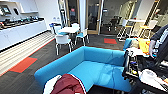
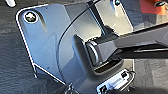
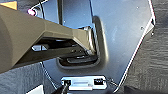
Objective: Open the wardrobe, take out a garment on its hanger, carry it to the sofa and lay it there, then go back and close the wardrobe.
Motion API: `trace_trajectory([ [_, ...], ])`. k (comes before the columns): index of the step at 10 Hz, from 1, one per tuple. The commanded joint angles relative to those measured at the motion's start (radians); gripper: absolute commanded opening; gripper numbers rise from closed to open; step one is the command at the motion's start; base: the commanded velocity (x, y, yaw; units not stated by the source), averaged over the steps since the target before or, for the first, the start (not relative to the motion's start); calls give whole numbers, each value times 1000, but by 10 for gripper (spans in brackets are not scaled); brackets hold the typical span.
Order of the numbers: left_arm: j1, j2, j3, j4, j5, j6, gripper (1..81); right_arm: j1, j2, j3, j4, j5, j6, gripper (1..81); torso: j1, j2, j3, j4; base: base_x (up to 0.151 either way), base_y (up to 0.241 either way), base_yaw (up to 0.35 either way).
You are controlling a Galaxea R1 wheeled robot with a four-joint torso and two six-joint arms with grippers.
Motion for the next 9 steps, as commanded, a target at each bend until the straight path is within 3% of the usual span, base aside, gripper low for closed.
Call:
trace_trajectory([
  [1, -19, -11, -14, 10, 30, 1, 811, 11, 13, 5, -15, -57, -5, 811, 0, 0, 0, 0, 0, 0, 0],
  [8, -20, -16, -12, 13, 15, -1, 811, 10, 13, 2, -15, -57, -5, 811, 0, 0, 0, 0, 0, 0, 0],
  [9, -20, -16, -9, 11, 15, -2, 811, 10, 13, 2, -15, -57, -5, 811, 0, 0, 0, 0, 0, 0, -251],
])
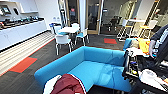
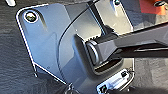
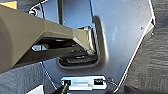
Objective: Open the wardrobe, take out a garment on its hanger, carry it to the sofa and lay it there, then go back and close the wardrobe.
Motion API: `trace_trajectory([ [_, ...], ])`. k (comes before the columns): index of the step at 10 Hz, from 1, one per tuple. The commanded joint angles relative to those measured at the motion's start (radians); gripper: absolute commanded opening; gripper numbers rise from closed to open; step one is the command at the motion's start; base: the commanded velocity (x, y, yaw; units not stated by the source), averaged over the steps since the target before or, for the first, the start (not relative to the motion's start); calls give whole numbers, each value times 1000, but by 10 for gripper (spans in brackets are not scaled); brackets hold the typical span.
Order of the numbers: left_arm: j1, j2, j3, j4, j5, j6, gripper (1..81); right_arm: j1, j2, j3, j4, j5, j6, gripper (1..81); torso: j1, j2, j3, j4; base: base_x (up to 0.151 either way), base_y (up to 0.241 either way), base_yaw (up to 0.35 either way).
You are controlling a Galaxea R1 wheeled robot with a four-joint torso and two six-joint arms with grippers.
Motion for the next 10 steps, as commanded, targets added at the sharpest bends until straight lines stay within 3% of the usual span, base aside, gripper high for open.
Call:
trace_trajectory([
  [1, -22, -10, -4, 10, 25, -2, 811, 8, 13, 3, -15, -57, -4, 811, 0, 0, 0, 0, 0, 0, -336],
  [7, -25, 8, -4, 10, 35, 1, 811, 5, 10, -7, -13, -57, -4, 811, 0, 0, 0, 0, 0, 0, -360],
  [10, -28, 10, -4, 1, 37, 3, 811, 10, 13, -7, -13, -57, -4, 811, 0, 0, 0, 0, 0, -155, 0],
])
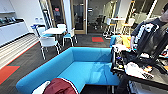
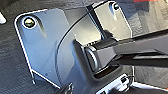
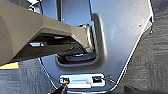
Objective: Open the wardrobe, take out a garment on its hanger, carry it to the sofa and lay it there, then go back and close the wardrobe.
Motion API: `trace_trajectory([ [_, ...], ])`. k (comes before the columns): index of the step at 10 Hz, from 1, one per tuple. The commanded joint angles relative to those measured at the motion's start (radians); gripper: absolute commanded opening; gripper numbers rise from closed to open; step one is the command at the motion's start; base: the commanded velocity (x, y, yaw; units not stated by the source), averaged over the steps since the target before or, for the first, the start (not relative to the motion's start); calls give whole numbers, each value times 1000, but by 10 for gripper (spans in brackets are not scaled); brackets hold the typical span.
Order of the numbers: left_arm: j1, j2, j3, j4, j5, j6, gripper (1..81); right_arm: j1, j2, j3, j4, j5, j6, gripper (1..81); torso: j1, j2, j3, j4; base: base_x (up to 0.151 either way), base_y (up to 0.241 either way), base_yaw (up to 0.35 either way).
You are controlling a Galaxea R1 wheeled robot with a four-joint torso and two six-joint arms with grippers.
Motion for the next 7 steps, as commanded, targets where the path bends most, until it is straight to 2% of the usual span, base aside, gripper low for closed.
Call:
trace_trajectory([
  [1, -9, -11, -9, 3, 30, 2, 811, 14, 12, 4, -12, -52, -4, 811, 0, 0, 0, 0, 0, -63, 0],
  [7, -10, -11, -9, 2, 30, -1, 811, 16, 15, 6, -13, -54, -4, 811, 0, 0, 0, 0, 0, 0, 0],
])
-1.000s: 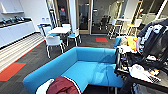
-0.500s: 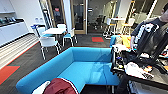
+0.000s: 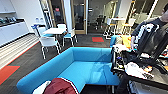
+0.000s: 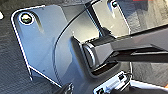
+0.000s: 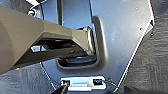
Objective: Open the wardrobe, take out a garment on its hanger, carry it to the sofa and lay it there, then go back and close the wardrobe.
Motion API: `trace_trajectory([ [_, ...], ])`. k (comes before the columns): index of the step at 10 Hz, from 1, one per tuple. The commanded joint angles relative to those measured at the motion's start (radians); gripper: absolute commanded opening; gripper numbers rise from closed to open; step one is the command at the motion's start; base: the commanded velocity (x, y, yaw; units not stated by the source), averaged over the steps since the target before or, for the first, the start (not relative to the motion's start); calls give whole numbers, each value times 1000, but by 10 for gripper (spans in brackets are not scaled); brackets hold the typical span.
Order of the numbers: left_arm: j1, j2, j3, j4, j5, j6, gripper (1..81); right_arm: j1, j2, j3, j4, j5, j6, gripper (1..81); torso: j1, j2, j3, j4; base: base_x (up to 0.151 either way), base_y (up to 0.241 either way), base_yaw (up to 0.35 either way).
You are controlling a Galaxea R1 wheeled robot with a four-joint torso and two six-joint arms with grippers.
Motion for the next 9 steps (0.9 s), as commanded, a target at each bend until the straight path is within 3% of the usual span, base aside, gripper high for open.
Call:
trace_trajectory([
  [1, -25, -9, -11, 2, 31, -2, 811, 9, 13, 5, -13, -57, -5, 811, 0, 0, 0, 0, 0, 0, 0],
  [9, -27, -3, -11, 2, 63, 1, 811, 7, 13, 5, -12, -59, -5, 811, 0, 0, 0, 0, 0, 0, 319],
])
